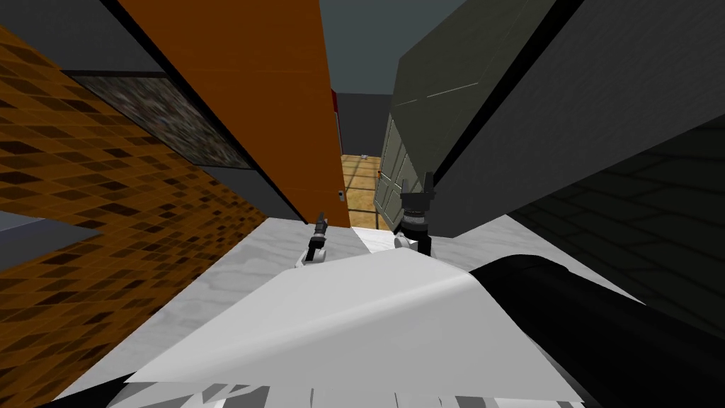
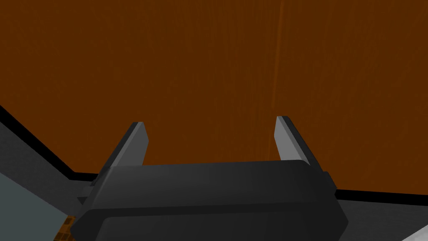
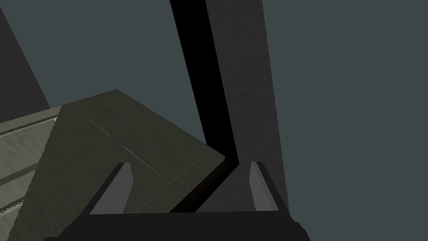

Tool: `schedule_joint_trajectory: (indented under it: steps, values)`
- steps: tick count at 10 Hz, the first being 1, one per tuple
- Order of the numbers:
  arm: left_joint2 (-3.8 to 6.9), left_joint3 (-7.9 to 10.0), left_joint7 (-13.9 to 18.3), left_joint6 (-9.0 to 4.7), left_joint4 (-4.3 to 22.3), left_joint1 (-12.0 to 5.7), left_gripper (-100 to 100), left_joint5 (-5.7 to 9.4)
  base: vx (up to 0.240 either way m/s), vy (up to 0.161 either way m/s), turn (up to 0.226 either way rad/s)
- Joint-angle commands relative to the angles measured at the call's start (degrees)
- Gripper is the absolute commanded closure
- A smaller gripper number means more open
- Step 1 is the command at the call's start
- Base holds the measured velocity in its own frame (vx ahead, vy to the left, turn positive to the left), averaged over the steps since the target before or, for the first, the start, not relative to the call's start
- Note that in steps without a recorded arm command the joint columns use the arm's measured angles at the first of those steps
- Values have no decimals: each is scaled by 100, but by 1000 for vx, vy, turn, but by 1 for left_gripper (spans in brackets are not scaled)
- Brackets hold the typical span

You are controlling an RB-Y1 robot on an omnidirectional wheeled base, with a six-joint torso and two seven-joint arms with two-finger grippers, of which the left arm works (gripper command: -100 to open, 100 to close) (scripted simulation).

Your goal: Push the door open

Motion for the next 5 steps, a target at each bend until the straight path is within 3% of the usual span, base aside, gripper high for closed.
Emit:
schedule_joint_trajectory:
  steps: [1, 5]
  values:
    - [-17, -11, 6, -65, 231, -93, -100, 14, 103, 14, -53]
    - [-28, -29, 44, -201, 772, -333, -100, 55, 91, 9, -62]
